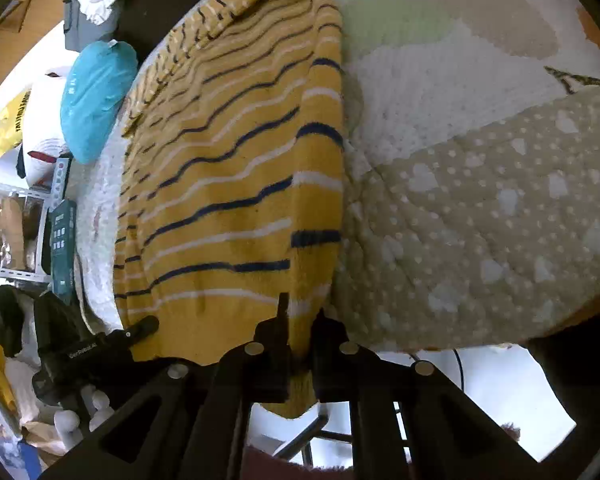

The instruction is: Fold small clothes

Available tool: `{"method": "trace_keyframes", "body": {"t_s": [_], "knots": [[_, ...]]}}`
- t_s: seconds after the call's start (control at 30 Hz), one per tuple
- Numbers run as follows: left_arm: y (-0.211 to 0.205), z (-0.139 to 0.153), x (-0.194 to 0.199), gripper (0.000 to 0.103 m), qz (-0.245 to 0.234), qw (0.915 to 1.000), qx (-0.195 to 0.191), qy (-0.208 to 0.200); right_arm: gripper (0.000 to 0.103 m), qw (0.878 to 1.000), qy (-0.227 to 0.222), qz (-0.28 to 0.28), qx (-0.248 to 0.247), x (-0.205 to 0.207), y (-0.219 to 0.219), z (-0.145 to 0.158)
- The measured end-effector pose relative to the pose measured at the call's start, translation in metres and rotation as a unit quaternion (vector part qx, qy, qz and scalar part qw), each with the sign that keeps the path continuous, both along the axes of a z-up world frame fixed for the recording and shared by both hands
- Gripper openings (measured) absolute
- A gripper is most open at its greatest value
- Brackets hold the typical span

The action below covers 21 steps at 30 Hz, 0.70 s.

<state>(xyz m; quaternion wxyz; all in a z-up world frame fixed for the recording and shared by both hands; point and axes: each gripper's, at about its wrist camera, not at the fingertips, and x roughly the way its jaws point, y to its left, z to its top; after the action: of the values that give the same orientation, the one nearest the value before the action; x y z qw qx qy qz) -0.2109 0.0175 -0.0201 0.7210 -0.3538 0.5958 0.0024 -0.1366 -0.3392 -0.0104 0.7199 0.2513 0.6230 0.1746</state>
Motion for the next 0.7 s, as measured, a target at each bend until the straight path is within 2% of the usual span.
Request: {"method": "trace_keyframes", "body": {"t_s": [0.2,0.27,0.47,0.57,0.7], "knots": [[0.001,0.027,-0.017,0.008,0.003,0.9999,-0.007,-0.012,0.005,1.0,0.002,0.015,0.016,-0.021,-0.01,0.019],[0.001,0.034,-0.041,0.008,-0.004,0.9999,-0.01,-0.01,0.005,1.0,0.008,0.026,0.016,-0.034,-0.017,0.022],[-0.012,0.038,-0.075,0.008,-0.011,0.9995,-0.027,-0.012,0.005,0.998,0.018,0.05,0.016,-0.071,-0.032,0.023],[-0.003,0.045,-0.068,0.008,0.006,0.999,-0.038,-0.024,0.005,0.998,-0.003,0.041,0.041,-0.068,-0.038,0.033],[0.006,0.064,-0.032,0.008,0.02,0.9978,-0.047,-0.042,0.005,0.997,-0.036,0.033,0.065,-0.039,-0.032,0.056]]}}
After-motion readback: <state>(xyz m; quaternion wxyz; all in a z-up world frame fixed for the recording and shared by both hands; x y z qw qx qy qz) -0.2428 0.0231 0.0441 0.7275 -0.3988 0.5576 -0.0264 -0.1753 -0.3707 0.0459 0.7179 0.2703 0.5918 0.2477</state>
